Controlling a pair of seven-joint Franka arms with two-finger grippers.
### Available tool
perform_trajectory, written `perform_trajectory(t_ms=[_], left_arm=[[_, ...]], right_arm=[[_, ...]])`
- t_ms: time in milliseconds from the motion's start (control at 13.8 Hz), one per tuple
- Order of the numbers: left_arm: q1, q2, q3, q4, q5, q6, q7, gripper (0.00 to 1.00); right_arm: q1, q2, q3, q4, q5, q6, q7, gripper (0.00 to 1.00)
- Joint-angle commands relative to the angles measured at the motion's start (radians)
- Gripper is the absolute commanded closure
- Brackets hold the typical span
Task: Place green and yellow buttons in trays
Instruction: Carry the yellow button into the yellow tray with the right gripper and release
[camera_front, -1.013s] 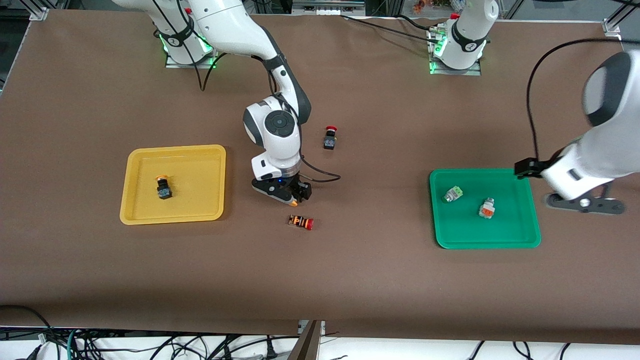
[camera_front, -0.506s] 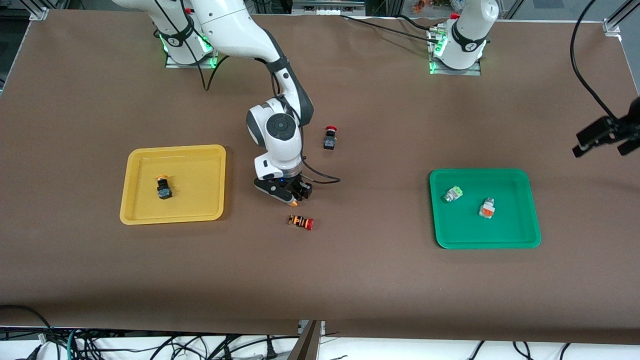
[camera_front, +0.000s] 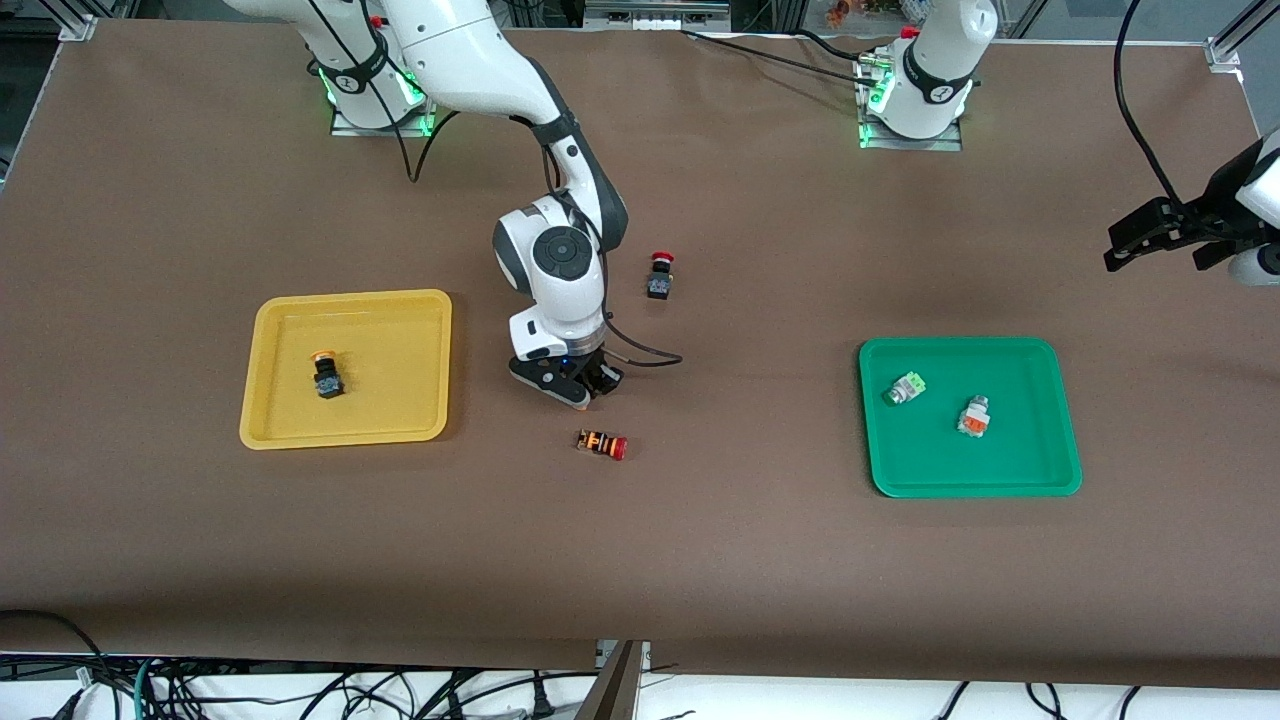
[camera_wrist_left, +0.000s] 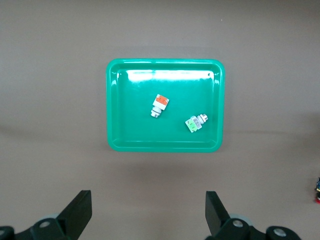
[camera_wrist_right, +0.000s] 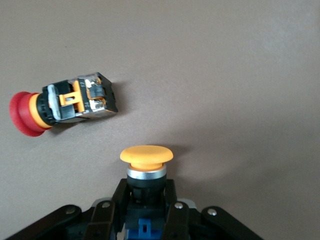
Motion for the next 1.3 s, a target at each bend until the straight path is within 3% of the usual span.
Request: perform_trajectory(t_ms=[0, 362, 579, 868, 1230], left_arm=[[-0.009, 0.008, -0.006, 0.024, 0.026, -0.022, -0.009, 0.0], [-0.006, 0.008, -0.004, 0.026, 0.026, -0.023, -0.009, 0.0], [-0.006, 0.008, -0.004, 0.026, 0.026, -0.039, -0.012, 0.0], [-0.006, 0.008, -0.006, 0.026, 0.026, -0.04, -0.011, 0.0], [-0.006, 0.008, -0.006, 0.027, 0.024, -0.04, -0.011, 0.0]], right_arm=[[-0.035, -0.038, -0.002, 0.031, 0.02, -0.125, -0.125, 1.0], [-0.071, -0.131, -0.076, 0.025, 0.019, -0.309, -0.406, 1.0], [-0.072, -0.185, -0.138, -0.038, 0.02, -0.331, -0.565, 1.0], [-0.072, -0.24, -0.201, -0.148, 0.022, -0.29, -0.725, 1.0], [-0.156, -0.342, -0.228, -0.386, 0.031, -0.072, -0.984, 1.0]])
